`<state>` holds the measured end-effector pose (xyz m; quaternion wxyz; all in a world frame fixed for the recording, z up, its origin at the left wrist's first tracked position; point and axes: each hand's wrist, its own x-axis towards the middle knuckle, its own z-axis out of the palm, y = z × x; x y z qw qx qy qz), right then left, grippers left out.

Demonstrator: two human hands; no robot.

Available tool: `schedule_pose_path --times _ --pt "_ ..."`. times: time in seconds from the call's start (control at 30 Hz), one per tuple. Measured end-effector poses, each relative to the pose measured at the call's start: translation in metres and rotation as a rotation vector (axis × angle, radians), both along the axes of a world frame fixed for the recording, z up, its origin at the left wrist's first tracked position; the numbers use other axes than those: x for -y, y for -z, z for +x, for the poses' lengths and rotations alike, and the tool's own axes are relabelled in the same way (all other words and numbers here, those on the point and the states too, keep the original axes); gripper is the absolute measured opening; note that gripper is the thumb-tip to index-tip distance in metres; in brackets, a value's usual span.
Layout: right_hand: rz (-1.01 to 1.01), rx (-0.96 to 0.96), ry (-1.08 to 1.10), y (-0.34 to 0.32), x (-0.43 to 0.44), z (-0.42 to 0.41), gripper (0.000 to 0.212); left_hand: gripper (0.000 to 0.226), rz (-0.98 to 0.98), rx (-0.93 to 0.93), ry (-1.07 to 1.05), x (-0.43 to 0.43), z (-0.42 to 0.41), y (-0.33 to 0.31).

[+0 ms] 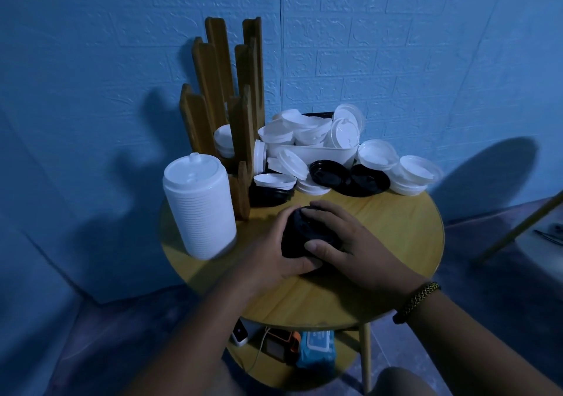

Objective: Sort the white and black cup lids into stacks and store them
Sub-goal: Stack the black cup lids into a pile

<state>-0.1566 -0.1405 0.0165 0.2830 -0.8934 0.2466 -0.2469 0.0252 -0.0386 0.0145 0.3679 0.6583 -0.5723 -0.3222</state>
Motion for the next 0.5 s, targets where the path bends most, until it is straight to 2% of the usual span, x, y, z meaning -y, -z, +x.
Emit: schedule_pose_path --times 0.17,0.27,0.37,0.5 --pt "-0.008 0.001 0.023 -0.001 -0.008 0.002 0.062 0.093 0.062 0.139 0.019 -0.002 -0.001 -0.004" --pt "-0.030 -0.037 0.063 -0.005 -0.009 0.003 0.073 0.097 0.100 0.232 0.024 -0.001 -0.002 -0.003" --pt "0.056 -0.016 0.119 -0.012 -0.009 0.008 0.077 0.098 0.096 0.247 0.017 -0.002 -0.004 -0.003" --pt "-0.014 -0.065 0.146 -0.010 -0.015 0.015 0.074 0.096 0.087 0.222 -0.007 -0.005 -0.005 -0.001"
